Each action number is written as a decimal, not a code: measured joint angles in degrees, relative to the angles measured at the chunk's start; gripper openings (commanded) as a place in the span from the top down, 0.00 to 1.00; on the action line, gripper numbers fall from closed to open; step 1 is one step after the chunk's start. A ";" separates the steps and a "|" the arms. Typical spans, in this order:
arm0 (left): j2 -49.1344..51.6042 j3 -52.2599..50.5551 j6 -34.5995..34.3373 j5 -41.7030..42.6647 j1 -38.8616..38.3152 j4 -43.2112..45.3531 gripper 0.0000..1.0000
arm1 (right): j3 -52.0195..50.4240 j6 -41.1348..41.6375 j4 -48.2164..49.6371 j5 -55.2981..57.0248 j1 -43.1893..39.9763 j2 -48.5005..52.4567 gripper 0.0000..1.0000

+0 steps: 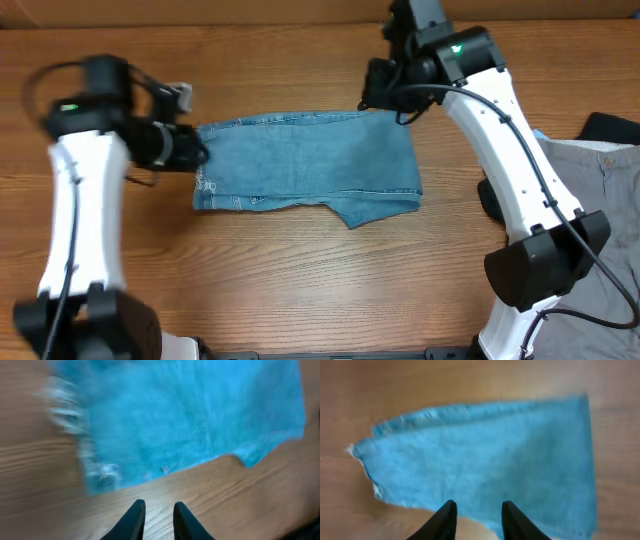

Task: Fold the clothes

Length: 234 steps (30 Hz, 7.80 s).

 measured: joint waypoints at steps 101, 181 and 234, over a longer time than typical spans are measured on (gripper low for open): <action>7.41 1.14 -6.88 -17.84 -3.10 -4.74 0.00 | -56.48 18.97 36.39 -20.46 2.95 -4.83 0.91; 8.61 12.28 -9.20 -15.04 6.14 -10.60 0.00 | -45.35 12.07 37.46 -18.86 -10.19 0.83 0.88; 8.68 -16.65 -14.78 -23.10 6.36 28.20 0.00 | -40.83 4.63 35.15 -23.50 -4.15 -1.22 0.80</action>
